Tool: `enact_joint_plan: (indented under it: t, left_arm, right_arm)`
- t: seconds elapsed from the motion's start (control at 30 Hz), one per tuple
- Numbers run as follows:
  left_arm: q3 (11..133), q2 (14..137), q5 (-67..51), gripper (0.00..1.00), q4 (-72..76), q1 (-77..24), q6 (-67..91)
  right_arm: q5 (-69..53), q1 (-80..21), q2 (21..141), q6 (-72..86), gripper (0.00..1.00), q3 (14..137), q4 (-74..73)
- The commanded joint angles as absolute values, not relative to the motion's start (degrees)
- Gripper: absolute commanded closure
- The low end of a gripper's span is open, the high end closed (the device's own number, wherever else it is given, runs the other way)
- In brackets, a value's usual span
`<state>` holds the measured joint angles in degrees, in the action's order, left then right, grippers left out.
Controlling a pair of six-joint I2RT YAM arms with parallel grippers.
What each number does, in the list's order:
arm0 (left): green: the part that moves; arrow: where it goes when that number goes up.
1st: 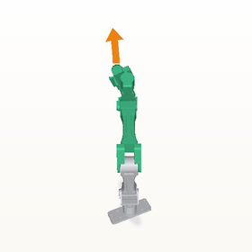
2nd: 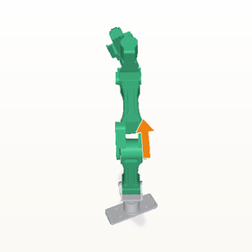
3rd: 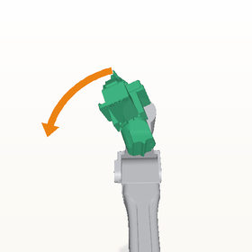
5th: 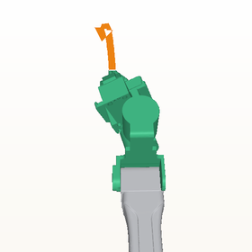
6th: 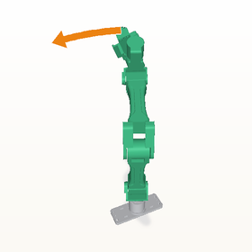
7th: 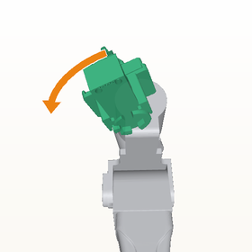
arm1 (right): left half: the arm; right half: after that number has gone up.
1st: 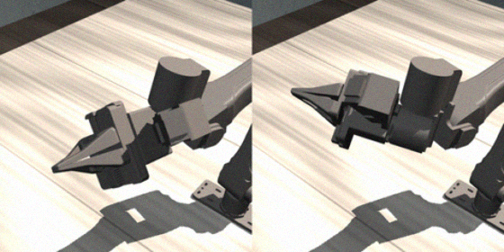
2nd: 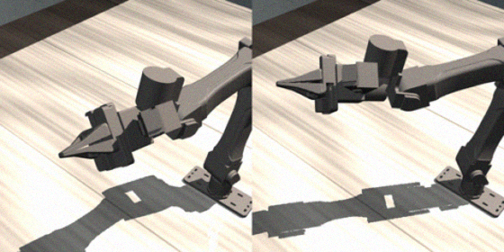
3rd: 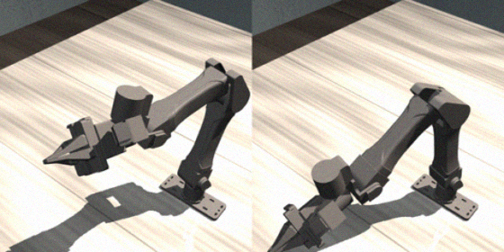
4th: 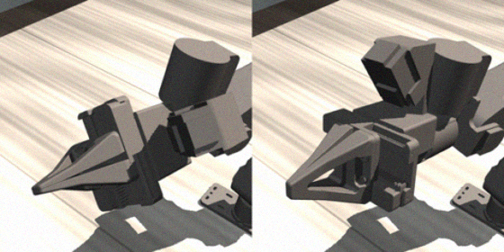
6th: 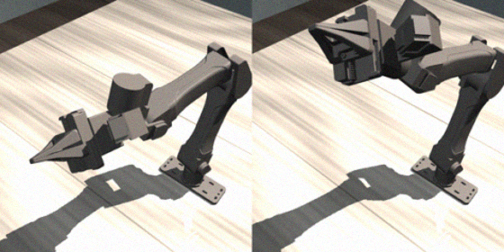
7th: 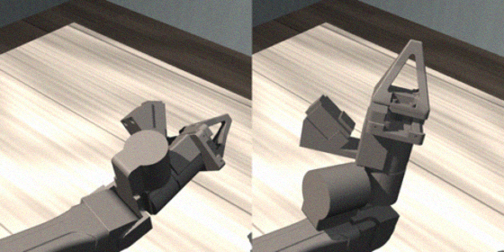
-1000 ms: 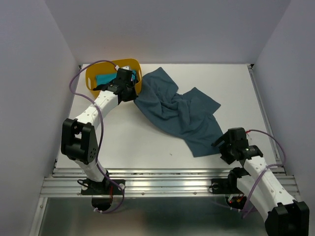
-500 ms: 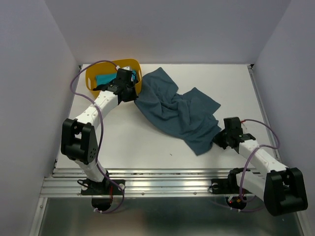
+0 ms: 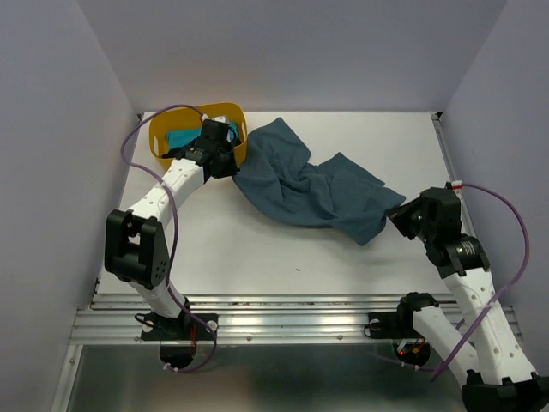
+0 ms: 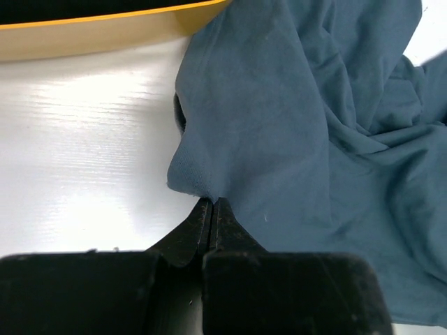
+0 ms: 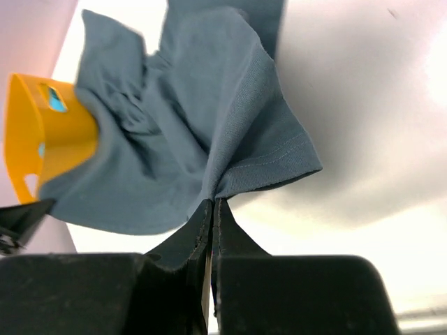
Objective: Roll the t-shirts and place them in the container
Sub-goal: Flatten out the T-shirt at the center of the board.
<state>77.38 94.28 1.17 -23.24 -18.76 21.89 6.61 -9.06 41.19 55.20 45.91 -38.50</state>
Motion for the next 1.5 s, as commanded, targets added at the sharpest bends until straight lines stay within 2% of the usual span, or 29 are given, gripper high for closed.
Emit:
enact_joint_plan:
  t: [0.0,0.03,0.07,0.1,0.13,0.17,0.2,0.27,0.37,0.6,0.73,0.87,0.97,1.13,1.23,1.27,1.37,1.47]
  left_arm:
    - [77.4,88.5,1.1,1.00,-23.3,-18.3,20.5]
    - [76.6,88.2,1.1,1.00,-23.3,-18.3,20.5]
    - [76.3,87.5,1.1,1.00,-23.2,-18.3,20.5]
    - [75.9,87.4,1.1,1.00,-23.0,-18.3,20.5]
    - [75.2,87.0,0.9,1.00,-22.9,-18.3,20.7]
    - [75.0,87.0,0.8,1.00,-22.7,-18.3,20.8]
    - [74.8,87.0,0.6,1.00,-22.6,-18.3,20.9]
    - [74.7,87.0,0.3,1.00,-22.7,-18.3,21.2]
    - [74.8,87.2,-0.3,1.00,-22.3,-18.3,21.4]
    - [75.1,88.4,-2.1,1.00,-22.1,-18.3,21.7]
    - [74.7,89.2,-2.5,1.00,-21.8,-18.3,21.9]
    - [75.1,90.3,-2.3,1.00,-21.8,-18.3,21.9]
    - [75.8,91.1,-1.9,1.00,-21.9,-18.3,21.7]
    - [77.4,92.4,-1.8,1.00,-22.6,-18.3,21.3]
    - [78.0,92.5,-2.0,1.00,-22.9,-18.3,21.0]
    - [78.0,92.5,-2.0,1.00,-22.8,-18.3,20.9]
    - [78.0,92.5,-2.0,1.00,-22.9,-18.3,20.6]
    - [78.2,92.4,-2.0,1.00,-23.2,-18.3,20.4]
  right_arm:
    - [6.8,-8.9,37.7,56.7,0.99,47.1,-52.9]
    - [4.9,-8.9,36.4,57.6,0.93,45.7,-56.0]
    - [3.4,-8.9,36.0,58.7,0.52,44.7,-56.9]
    - [1.0,-8.9,35.5,59.4,0.38,43.6,-57.6]
    - [0.5,-8.9,35.2,59.9,0.29,42.0,-58.4]
    - [0.4,-8.9,34.4,60.7,0.16,41.5,-58.5]
    - [2.1,-8.9,34.0,61.0,0.08,41.2,-58.9]
    - [4.3,-8.9,33.9,60.5,0.00,41.4,-59.4]
    - [7.3,-8.9,35.2,59.5,0.00,41.0,-58.6]
    - [7.3,-8.9,42.4,62.0,0.00,31.5,-54.5]
    - [4.5,-8.9,44.6,63.5,0.00,23.1,-45.5]
    - [2.4,-8.9,43.4,64.5,0.07,17.7,-37.8]
    - [3.8,-8.9,43.8,64.9,0.20,16.1,-34.8]
    - [5.8,-8.9,47.3,64.8,0.29,15.6,-30.2]
    - [7.0,-8.9,49.7,65.7,0.39,16.4,-28.7]
    - [7.3,-8.9,50.2,65.8,0.46,16.5,-28.3]
    - [8.1,-8.9,51.7,65.9,0.57,17.1,-26.9]
    - [8.0,-8.9,51.9,66.1,0.85,18.3,-27.0]
